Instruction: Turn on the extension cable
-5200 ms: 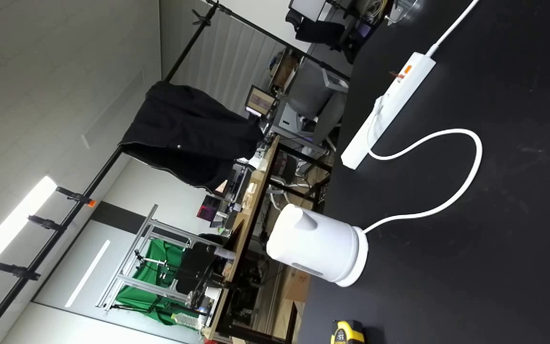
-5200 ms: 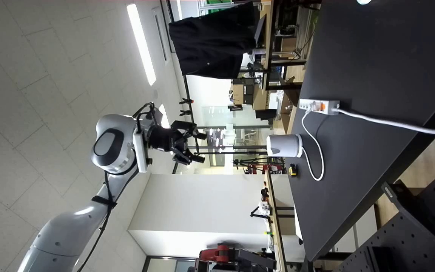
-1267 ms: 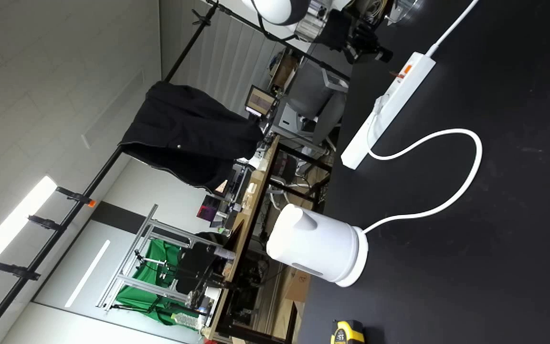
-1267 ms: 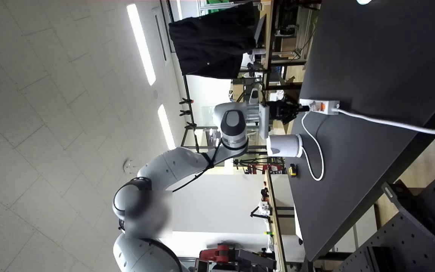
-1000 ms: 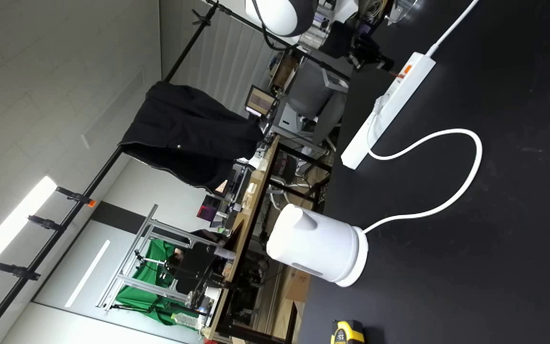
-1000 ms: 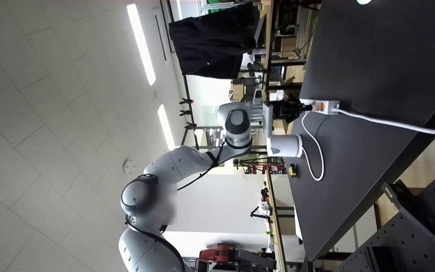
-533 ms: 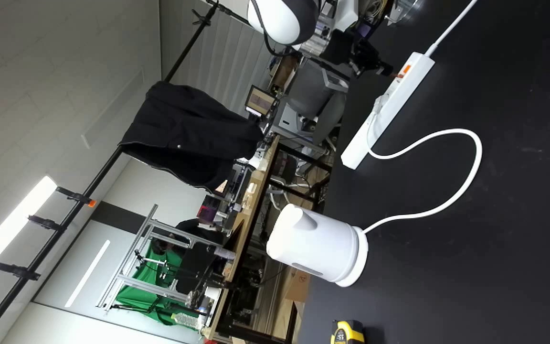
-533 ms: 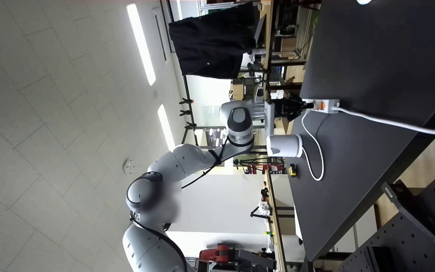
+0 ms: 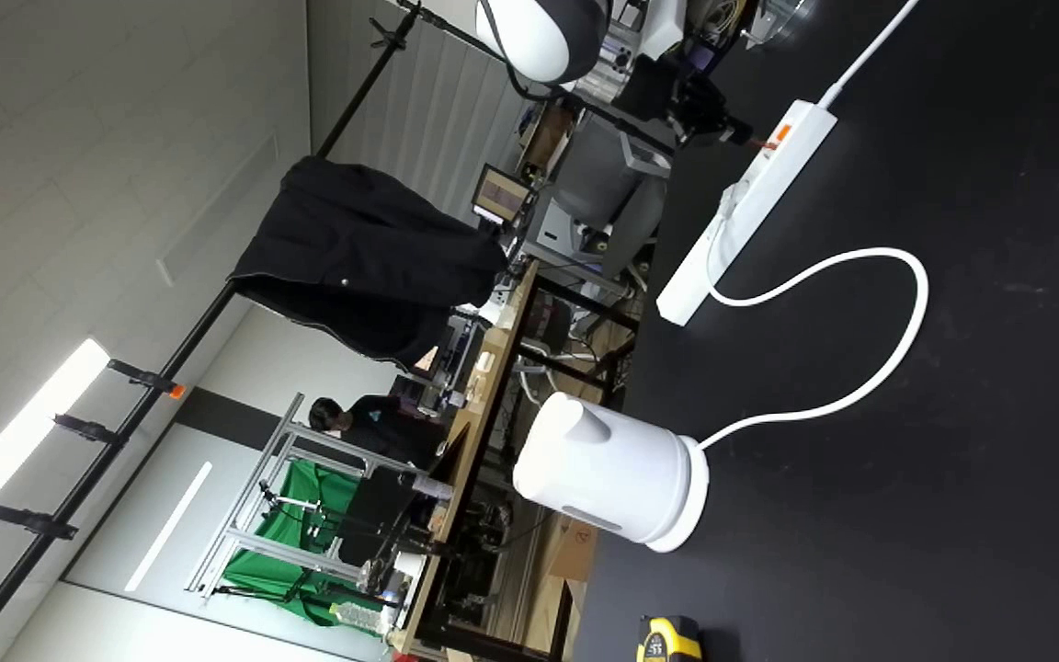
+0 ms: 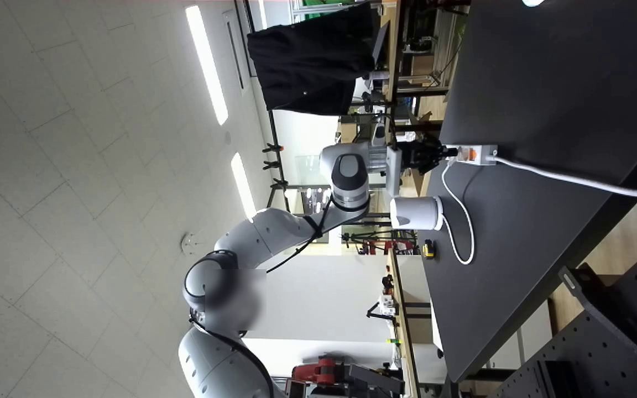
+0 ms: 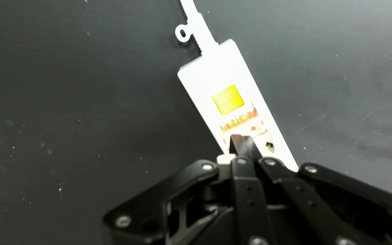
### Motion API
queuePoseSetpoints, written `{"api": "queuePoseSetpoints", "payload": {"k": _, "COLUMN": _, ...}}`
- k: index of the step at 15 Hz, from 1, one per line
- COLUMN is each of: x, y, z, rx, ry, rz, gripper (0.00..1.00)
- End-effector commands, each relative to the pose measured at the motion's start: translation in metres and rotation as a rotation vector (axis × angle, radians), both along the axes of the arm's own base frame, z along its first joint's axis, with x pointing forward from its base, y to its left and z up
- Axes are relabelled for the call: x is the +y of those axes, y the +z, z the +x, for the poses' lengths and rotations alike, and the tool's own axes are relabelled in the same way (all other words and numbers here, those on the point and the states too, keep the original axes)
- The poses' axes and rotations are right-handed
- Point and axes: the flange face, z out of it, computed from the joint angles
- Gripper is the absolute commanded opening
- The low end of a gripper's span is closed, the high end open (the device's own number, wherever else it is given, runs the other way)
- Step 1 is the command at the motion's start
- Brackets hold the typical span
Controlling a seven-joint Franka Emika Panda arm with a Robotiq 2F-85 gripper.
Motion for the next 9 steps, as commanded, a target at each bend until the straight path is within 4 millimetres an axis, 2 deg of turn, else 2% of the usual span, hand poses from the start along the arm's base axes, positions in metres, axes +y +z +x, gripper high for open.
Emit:
{"api": "queuePoseSetpoints", "payload": {"k": 1, "x": -0.008, "y": 0.018, "z": 0.006, "rx": 0.026, "ry": -0.071, "rz": -0.008, "gripper": 0.00}}
{"api": "queuePoseSetpoints", "payload": {"k": 5, "x": -0.020, "y": 0.020, "z": 0.001, "rx": 0.169, "ry": -0.123, "rz": -0.081, "gripper": 0.00}}
{"api": "queuePoseSetpoints", "payload": {"k": 9, "x": -0.020, "y": 0.020, "z": 0.002, "rx": 0.195, "ry": -0.134, "rz": -0.058, "gripper": 0.00}}
